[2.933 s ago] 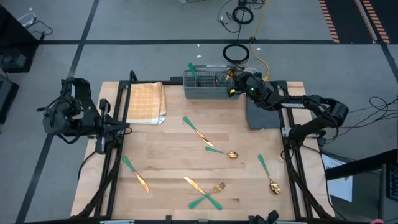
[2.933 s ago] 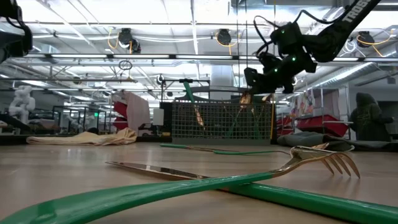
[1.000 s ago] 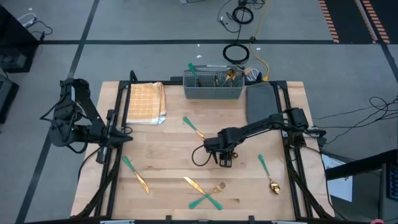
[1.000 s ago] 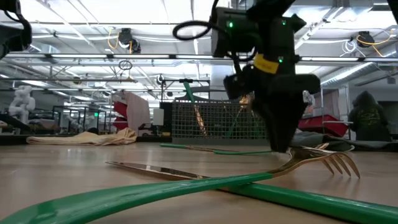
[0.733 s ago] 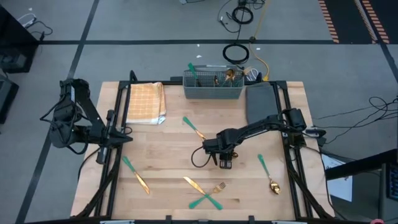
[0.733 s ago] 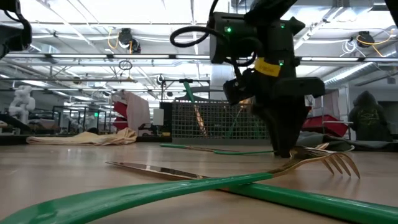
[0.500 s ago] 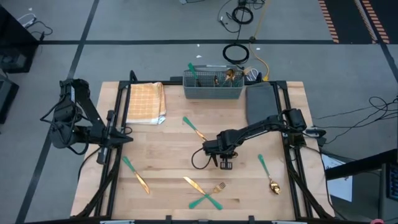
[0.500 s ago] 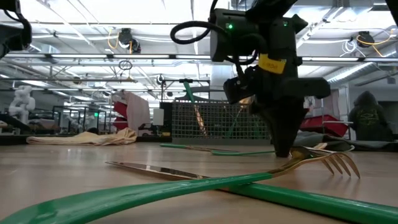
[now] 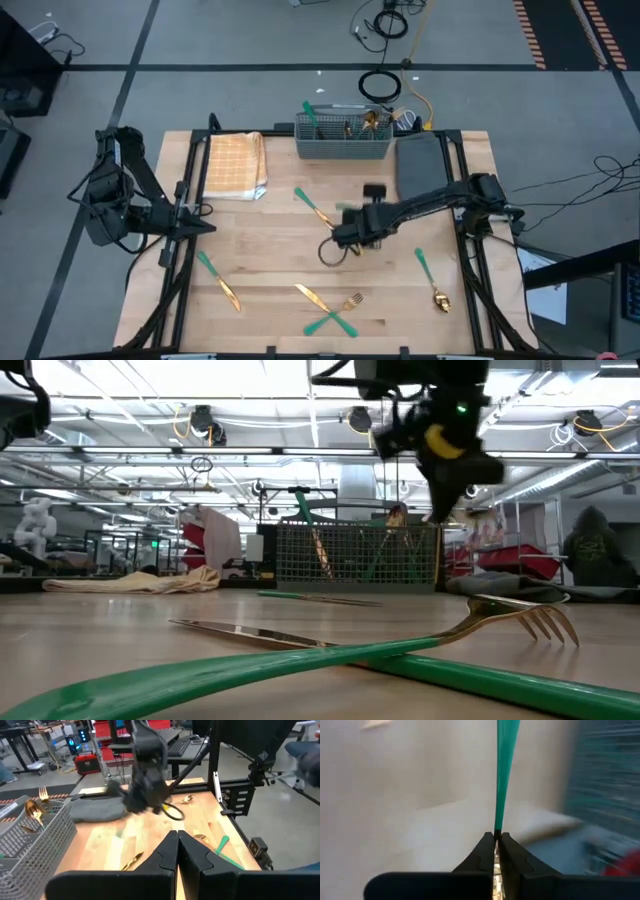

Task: Sort silverware
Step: Put the spoon into the middle right section of the dish rack

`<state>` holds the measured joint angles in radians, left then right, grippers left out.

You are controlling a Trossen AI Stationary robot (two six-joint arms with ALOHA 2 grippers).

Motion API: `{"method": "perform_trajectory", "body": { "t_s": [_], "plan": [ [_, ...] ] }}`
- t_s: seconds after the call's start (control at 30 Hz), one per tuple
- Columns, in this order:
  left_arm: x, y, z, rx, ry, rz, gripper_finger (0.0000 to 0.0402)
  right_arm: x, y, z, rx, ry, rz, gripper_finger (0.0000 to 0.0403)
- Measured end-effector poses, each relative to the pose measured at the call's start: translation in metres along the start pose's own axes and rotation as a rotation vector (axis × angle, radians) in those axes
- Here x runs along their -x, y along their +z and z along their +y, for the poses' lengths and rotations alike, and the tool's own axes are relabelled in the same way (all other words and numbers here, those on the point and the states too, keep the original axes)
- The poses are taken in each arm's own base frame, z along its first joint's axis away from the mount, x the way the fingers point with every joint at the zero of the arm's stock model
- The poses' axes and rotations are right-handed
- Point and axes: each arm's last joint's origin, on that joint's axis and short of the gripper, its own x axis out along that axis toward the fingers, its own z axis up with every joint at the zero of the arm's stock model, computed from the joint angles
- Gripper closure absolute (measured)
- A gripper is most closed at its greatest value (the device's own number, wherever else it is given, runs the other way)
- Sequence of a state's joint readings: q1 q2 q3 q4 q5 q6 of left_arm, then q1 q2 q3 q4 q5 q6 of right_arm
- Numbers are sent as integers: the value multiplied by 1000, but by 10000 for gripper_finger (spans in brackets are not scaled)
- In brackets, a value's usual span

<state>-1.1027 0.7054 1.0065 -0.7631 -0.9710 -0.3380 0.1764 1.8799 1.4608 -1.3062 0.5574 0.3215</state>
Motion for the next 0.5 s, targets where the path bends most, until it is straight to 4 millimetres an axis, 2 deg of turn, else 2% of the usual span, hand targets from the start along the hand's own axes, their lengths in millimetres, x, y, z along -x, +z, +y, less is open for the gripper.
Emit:
{"method": "perform_trajectory", "body": {
  "t_s": [0.1,0.17,0.33,0.5],
  "plan": [
    [-2,-1,-2,5,2,7,391,11,-7,-34,-58,-207,30,402],
    [-3,-1,-4,4,4,12,391,13,-6,-55,-101,-280,55,402],
    [-5,-2,-7,-7,8,21,391,8,5,-106,-178,-402,58,403],
    [-8,-3,-11,-21,11,30,391,-12,10,-148,-107,-492,155,403]
  ]
}}
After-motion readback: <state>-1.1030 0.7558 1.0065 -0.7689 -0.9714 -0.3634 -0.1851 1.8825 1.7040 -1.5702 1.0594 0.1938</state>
